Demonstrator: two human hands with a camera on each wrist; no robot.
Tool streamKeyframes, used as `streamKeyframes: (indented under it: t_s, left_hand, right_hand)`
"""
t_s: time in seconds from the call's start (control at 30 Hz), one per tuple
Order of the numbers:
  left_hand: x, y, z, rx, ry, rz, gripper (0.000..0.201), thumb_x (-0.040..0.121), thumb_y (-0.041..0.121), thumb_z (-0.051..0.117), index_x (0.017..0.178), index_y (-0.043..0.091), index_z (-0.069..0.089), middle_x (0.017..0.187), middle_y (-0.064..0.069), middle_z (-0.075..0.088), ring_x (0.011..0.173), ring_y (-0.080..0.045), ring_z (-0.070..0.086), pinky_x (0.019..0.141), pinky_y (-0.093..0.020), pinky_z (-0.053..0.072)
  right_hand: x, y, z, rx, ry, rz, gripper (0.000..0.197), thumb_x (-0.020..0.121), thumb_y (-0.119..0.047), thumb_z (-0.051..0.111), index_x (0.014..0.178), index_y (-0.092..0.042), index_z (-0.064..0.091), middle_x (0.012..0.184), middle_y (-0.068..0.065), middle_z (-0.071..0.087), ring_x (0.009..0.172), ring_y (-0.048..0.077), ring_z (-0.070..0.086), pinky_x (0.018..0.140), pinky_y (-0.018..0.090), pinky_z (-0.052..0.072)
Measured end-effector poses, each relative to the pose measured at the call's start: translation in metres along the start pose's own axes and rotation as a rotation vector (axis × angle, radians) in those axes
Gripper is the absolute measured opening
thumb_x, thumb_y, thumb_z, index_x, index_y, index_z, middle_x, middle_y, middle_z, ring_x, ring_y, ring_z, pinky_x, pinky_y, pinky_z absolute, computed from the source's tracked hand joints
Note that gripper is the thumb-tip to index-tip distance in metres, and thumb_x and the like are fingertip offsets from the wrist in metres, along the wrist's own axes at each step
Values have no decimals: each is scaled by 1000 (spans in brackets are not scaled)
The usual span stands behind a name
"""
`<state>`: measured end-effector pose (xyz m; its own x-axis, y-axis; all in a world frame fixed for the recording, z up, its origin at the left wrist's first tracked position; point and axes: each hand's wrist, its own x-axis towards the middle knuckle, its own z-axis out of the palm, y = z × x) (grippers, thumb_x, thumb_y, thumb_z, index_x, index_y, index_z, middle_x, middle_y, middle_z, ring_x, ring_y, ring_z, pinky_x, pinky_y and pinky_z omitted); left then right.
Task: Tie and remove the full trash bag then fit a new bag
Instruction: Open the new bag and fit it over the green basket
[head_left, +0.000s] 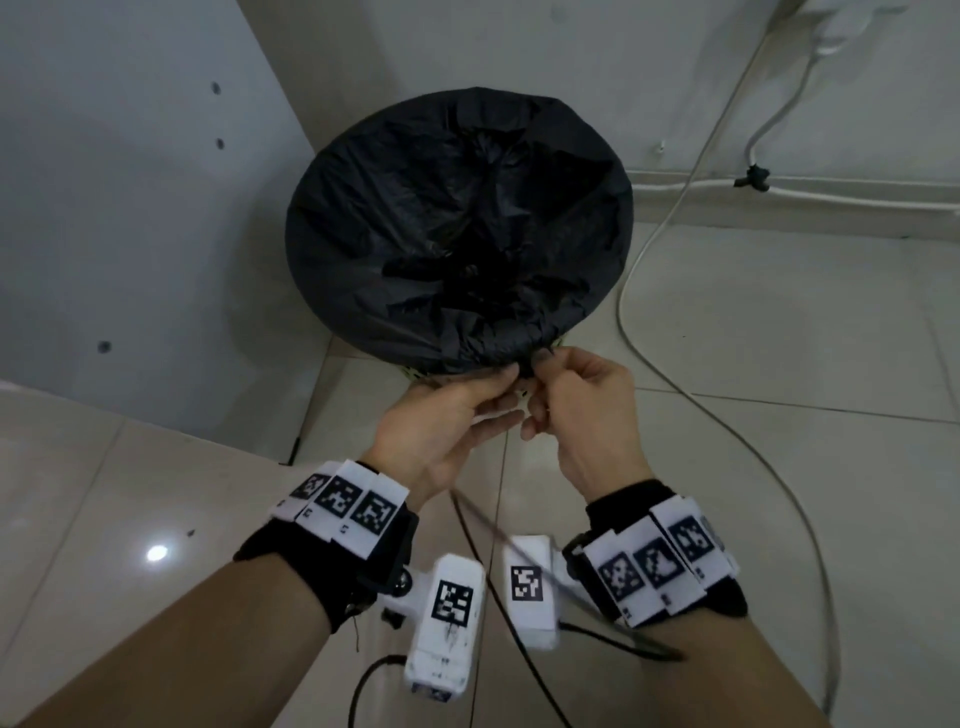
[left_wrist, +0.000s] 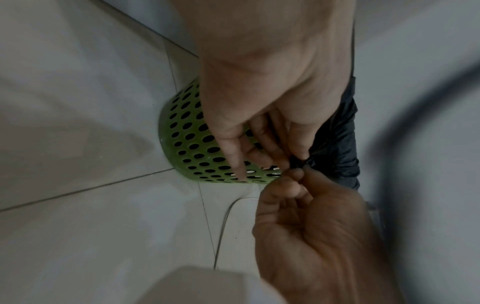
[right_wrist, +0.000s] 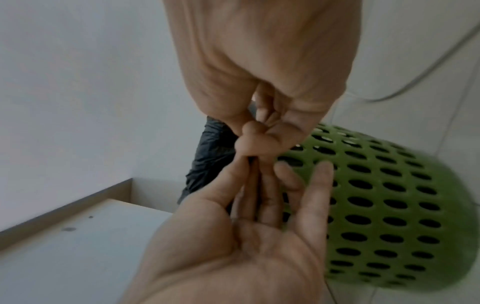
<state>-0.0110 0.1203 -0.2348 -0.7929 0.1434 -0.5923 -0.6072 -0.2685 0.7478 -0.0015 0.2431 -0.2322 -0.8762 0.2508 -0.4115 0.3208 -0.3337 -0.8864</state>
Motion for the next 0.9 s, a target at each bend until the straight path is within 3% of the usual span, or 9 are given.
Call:
streamKeyframes:
  t_s: [0.1,0.23,0.37,0.47,0.63,0.7,0.73,0.8,0.9]
  left_hand:
    - [1,0,3,-36,41,24,16,89,4,67,104,1,72,88,-11,72,81,-19,65,97,-43,55]
    - [2,1,4,-56,67,41,23,90,5,65,111,2,72,108,-15,75,98,-25,72,91,-38,58]
    - [2,4,1,-45,41,10,19,90,11,65,107,10,74,96,-8,77,86,-17,72,72,-34,59]
    - [-2,8,1,-40,-33,-32,15,93,11,59,98,16,72,81,-3,76,73,-11,73,62,-33,59]
    - [-9,16,-4,-37,-78,-39,30,87,4,45,78,15,71,82,-4,72,83,-18,68,71,-44,60]
    - [-14,20,-5,1,-113,-41,35,86,13,44,76,16,77,93,-4,75,94,-21,67,88,-54,56]
    - [-18,23,-5,31,-130,-54,34,88,28,48,85,15,80,103,-6,76,102,-23,67,96,-57,52]
    - [-20,30,-5,93,-105,-110,64,83,65,52,107,11,77,116,-10,74,113,-25,67,99,-58,50]
    - [-19,35,-4,78,-8,-144,64,89,63,52,112,7,73,109,-13,76,110,-28,69,96,-58,53]
  right_hand:
    - [-2,5,0,-137,101,-162,11,90,-7,65,85,-6,55,61,16,60,40,21,56,37,32,49]
    - [-9,19,-4,-568,37,-632,11,91,-22,65,93,-16,74,79,-2,66,68,11,61,61,35,58]
    - [-7,25,-6,-514,5,-572,23,88,-27,73,108,-16,75,93,-5,57,79,11,60,64,35,59]
    - [0,20,-10,-581,-24,-682,18,86,-21,75,100,-11,78,91,-4,61,77,4,57,72,14,49]
    - [9,13,-8,-671,-30,-840,6,83,-2,73,85,-7,76,83,-3,62,70,-3,49,70,4,38]
    - [11,14,-9,-612,-7,-793,9,83,-2,71,81,-10,75,78,-10,60,68,-5,51,68,8,43]
    - [12,14,-10,-552,-16,-711,11,84,-4,70,80,-14,74,76,-13,59,68,-2,56,66,16,49]
    - [13,16,-11,-424,-49,-492,15,87,-9,68,78,-19,74,71,-12,62,63,12,61,59,33,55]
    - [8,17,-4,-66,-111,-144,16,92,-2,63,81,-9,72,60,-5,61,51,14,51,47,29,43]
